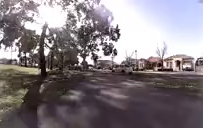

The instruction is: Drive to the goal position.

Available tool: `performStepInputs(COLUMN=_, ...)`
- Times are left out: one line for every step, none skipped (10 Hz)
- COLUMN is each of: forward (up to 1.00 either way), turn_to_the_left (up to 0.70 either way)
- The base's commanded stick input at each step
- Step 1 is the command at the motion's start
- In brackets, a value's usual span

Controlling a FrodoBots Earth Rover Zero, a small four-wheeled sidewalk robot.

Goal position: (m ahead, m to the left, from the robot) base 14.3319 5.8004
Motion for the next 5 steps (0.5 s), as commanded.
performStepInputs(forward=1.0, turn_to_the_left=0.0)
performStepInputs(forward=1.0, turn_to_the_left=0.0)
performStepInputs(forward=1.0, turn_to_the_left=0.0)
performStepInputs(forward=1.0, turn_to_the_left=0.0)
performStepInputs(forward=1.0, turn_to_the_left=0.0)
